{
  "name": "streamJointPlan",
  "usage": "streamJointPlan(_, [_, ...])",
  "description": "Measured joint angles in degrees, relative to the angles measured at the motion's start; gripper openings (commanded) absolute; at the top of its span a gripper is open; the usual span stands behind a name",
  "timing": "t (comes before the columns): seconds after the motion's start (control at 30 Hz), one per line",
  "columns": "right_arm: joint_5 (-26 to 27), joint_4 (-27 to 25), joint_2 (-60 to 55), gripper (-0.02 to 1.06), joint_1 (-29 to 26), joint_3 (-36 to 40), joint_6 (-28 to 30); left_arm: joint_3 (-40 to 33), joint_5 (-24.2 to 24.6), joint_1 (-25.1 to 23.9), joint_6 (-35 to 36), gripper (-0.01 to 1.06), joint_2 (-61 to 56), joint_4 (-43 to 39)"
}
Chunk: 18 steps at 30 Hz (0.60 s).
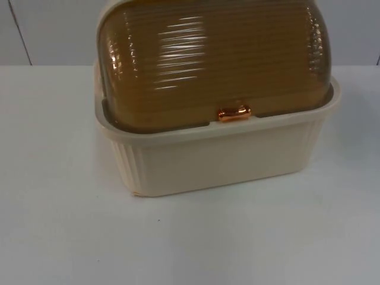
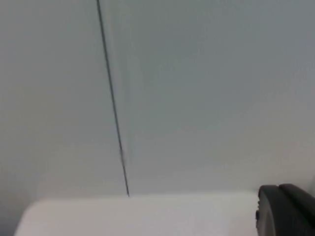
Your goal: Open the box lid with the left hand, place the block into the box with the right hand, then close the box lid with the left hand.
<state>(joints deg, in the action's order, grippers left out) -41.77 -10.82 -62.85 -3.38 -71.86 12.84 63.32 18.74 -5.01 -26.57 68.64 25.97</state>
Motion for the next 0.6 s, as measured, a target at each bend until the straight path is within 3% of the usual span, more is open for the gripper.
streamJointPlan(0.17, [0.0, 0.0, 0.0, 1.05, 0.0, 0.0, 0.0, -0.33, 4.56, 1.7, 0.33, 0.0, 5.23, 0.0])
streamJointPlan(0.43, [0.0, -0.08, 0.0, 1.05, 0.0, 0.0, 0.0, -0.38, 4.54, 2.3, 2.62, 0.01, 8.36, 0.1])
streamJointPlan(0.53, [-0.14, -0.08, 0.0, 1.05, 0.0, 0.0, 0.0, -0.38, 3.13, 2.3, 2.8, 0.17, 8.71, 0.1])
streamJointPlan(0.6, [-0.28, -0.08, 0.0, 1.05, 0.0, 0.0, 0.0, -0.38, 2.87, 2.53, 2.95, 0.49, 8.71, 0.1])
